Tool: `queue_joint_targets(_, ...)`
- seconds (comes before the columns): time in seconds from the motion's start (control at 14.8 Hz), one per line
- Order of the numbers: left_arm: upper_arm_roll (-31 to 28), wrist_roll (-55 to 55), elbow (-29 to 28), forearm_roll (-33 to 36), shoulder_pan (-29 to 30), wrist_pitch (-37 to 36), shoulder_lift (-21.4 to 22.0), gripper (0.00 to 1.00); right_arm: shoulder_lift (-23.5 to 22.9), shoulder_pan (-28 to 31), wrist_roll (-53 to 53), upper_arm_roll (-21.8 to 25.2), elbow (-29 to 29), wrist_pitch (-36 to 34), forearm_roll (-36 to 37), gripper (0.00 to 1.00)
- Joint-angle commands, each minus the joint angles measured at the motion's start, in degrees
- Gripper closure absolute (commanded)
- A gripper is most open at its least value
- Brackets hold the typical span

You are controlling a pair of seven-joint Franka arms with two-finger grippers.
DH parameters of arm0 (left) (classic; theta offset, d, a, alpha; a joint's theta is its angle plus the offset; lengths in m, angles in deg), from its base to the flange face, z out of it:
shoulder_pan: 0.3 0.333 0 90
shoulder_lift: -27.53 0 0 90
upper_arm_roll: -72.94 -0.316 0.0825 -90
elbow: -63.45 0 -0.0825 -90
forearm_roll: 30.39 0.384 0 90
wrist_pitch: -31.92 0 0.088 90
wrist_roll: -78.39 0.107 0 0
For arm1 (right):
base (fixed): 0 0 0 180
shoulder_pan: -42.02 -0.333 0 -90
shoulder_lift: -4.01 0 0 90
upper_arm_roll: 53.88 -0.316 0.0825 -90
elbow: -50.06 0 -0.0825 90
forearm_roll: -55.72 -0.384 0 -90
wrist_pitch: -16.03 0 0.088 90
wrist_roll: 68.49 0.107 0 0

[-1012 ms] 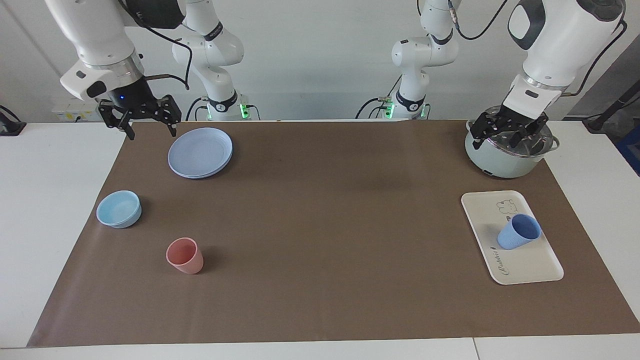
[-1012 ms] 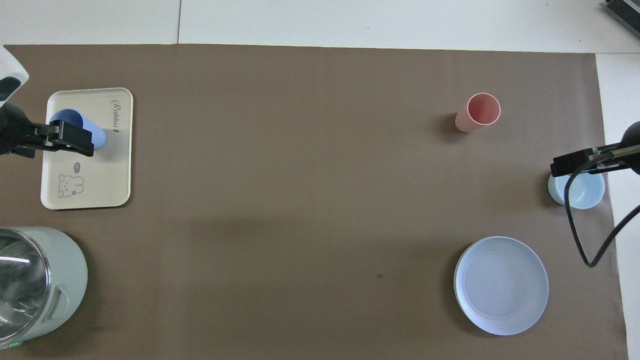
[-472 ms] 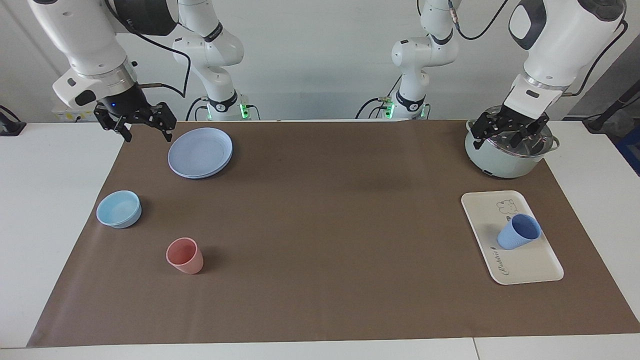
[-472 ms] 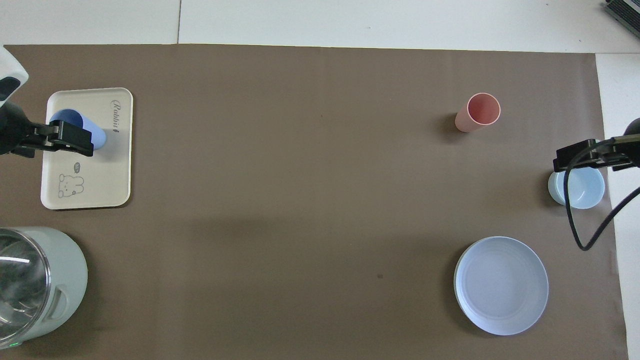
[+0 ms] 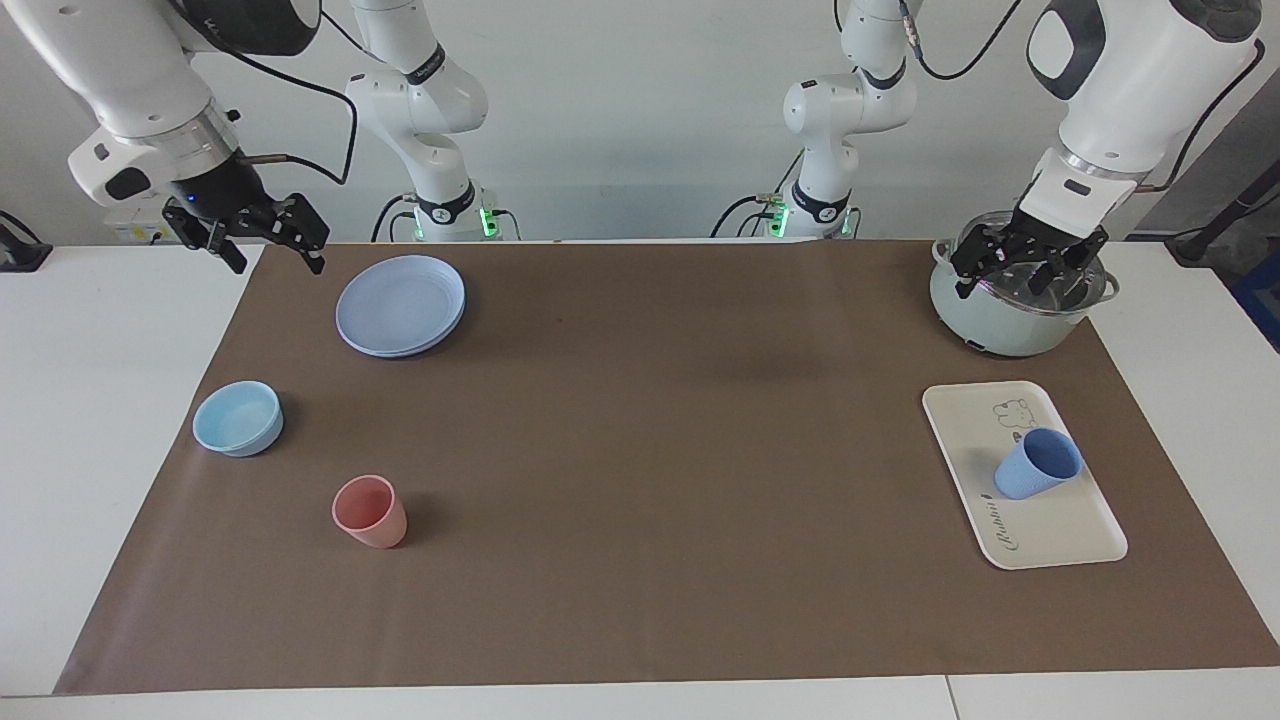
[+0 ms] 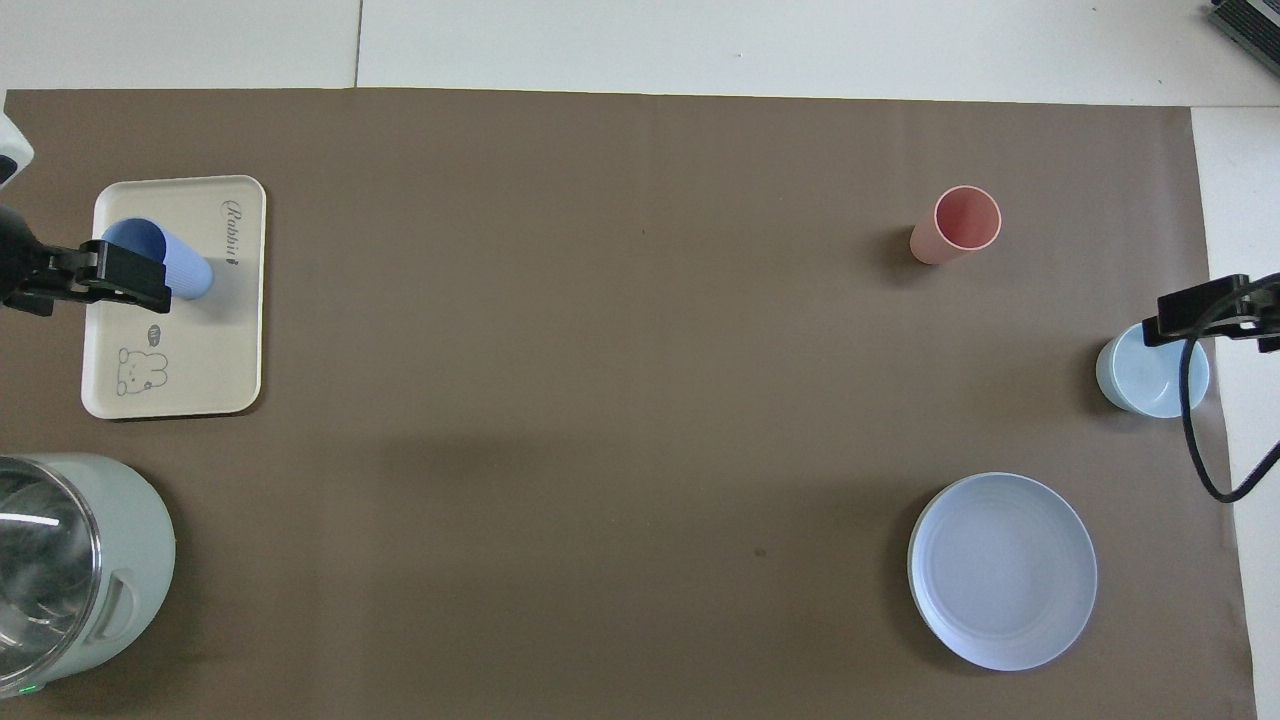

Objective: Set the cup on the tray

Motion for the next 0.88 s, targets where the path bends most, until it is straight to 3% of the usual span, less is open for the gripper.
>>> queue_joint_targets(0.0, 0.22, 1.12, -2.34, 0.42, 1.33, 0.71, 1.73, 0.0, -0.42, -0.59, 1.17, -0.58, 0.64, -0.52, 0.3, 0.0)
queue_joint_targets(0.81, 0.31, 0.86, -1.55, 0.42, 1.51, 0.88, 1.47, 0.0, 0.46, -2.79, 3.63, -1.28, -1.21, 1.06, 2.15, 0.0)
